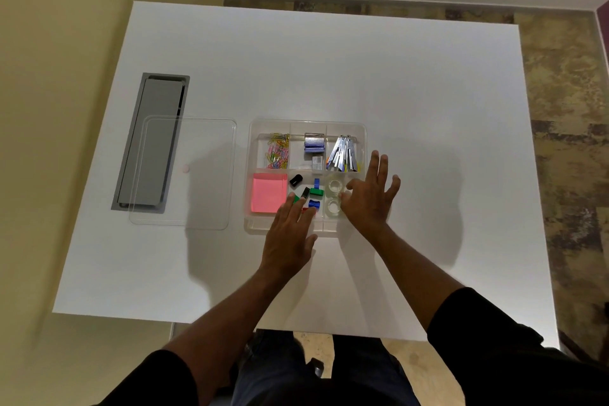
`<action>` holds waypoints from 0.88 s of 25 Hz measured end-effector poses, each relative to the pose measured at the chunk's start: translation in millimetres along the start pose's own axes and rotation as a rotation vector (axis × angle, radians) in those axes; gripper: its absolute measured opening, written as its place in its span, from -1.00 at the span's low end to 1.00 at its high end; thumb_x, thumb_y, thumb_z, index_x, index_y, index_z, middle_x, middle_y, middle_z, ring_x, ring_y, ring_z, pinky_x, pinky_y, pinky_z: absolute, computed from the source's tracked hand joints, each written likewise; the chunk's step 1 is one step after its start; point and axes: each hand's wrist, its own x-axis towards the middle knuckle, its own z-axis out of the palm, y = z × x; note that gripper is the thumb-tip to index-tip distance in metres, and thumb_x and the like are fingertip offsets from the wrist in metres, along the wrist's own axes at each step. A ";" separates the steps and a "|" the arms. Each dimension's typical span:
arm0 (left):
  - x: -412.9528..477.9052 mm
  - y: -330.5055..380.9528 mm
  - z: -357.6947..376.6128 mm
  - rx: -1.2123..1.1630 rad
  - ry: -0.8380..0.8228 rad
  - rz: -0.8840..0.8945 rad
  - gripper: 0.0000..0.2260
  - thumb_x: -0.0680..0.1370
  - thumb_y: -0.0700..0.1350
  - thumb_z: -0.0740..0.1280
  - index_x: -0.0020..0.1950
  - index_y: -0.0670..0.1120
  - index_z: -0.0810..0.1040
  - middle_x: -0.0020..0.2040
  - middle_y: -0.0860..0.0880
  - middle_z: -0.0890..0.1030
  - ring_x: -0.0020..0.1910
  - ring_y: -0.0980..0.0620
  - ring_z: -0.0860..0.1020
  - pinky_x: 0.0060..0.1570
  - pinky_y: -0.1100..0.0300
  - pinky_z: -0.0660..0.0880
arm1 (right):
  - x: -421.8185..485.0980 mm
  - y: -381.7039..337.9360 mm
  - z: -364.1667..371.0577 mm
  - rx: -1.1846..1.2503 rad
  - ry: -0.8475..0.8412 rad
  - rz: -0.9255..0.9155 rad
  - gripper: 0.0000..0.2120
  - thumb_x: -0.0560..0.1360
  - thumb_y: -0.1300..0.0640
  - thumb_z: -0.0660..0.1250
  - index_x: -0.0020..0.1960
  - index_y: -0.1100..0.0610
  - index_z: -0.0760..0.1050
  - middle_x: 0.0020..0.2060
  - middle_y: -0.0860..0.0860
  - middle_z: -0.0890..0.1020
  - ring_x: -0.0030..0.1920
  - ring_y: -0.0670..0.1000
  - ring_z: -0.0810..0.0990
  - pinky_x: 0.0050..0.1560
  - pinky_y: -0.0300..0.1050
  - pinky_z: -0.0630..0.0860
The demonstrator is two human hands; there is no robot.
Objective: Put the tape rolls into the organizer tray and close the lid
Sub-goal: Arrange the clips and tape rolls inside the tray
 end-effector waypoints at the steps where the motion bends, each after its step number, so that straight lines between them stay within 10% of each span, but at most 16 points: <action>1: 0.0 0.1 -0.5 0.001 0.007 0.001 -0.40 0.57 -0.03 0.55 0.57 -0.12 0.48 0.64 -0.21 0.43 0.73 -0.24 0.24 0.70 -0.18 0.27 | 0.1 -1.3 -0.3 -0.007 -0.005 -0.009 -0.78 0.61 -0.15 0.41 0.05 -0.02 0.72 0.77 0.11 -0.08 0.78 0.20 -0.16 0.70 0.38 -0.04; 22: 0.4 -1.4 -3.1 -0.013 0.015 0.002 -0.42 0.57 -0.06 0.55 0.56 -0.12 0.49 0.62 -0.22 0.46 0.71 -0.25 0.28 0.68 -0.20 0.29 | 4.8 26.8 -10.6 -0.039 -0.204 -0.117 -0.70 0.53 -0.06 0.55 0.23 -0.08 0.66 0.76 0.17 -0.11 0.77 0.23 -0.21 0.71 0.39 -0.07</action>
